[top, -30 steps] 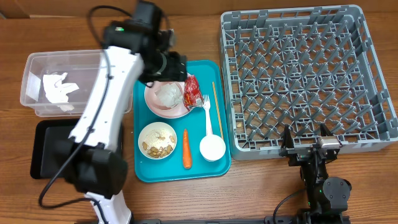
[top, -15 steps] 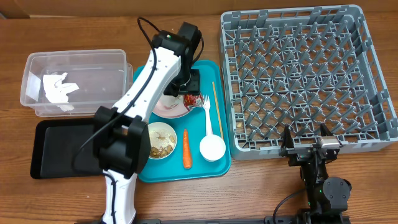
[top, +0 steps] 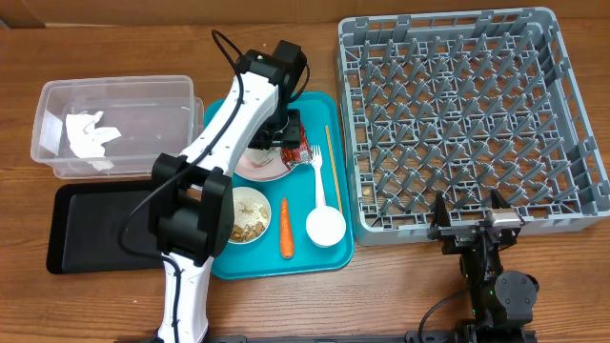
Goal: Sort waste into correct bins and load items into the dishwasher
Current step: 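Return the left gripper to the remaining tissue on the plate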
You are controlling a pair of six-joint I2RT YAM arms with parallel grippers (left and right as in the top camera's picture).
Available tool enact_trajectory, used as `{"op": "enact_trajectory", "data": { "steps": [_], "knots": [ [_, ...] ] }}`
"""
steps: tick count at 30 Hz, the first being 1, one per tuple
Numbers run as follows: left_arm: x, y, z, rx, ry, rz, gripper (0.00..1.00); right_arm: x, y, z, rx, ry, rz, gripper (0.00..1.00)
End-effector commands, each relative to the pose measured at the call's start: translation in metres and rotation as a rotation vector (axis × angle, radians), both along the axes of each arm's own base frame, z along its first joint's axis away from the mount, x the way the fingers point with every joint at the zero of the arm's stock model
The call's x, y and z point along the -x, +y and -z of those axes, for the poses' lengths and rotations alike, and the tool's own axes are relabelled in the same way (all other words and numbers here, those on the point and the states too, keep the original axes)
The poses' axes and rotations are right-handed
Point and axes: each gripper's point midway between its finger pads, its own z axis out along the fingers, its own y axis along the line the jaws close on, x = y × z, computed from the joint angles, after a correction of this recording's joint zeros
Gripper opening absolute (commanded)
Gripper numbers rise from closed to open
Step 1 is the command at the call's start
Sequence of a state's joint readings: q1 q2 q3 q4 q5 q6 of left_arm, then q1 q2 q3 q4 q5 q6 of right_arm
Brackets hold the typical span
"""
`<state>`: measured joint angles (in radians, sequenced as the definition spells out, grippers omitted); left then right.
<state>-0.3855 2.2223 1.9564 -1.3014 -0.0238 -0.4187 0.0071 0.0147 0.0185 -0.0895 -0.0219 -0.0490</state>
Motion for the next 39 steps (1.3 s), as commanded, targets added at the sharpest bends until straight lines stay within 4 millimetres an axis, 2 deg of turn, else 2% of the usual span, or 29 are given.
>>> {"op": "enact_trajectory", "data": {
  "steps": [1, 39],
  "knots": [
    [-0.0036, 0.0075, 0.0046, -0.035, -0.008, -0.022, 0.56, 0.0, -0.0004, 0.001, 0.001, -0.007, 0.001, 1.0],
    [0.0025, 0.0104, 0.0067, -0.05, 0.019, -0.02, 0.51, 0.0, -0.0004, 0.001, 0.001, -0.007, 0.001, 1.0]
  ]
}}
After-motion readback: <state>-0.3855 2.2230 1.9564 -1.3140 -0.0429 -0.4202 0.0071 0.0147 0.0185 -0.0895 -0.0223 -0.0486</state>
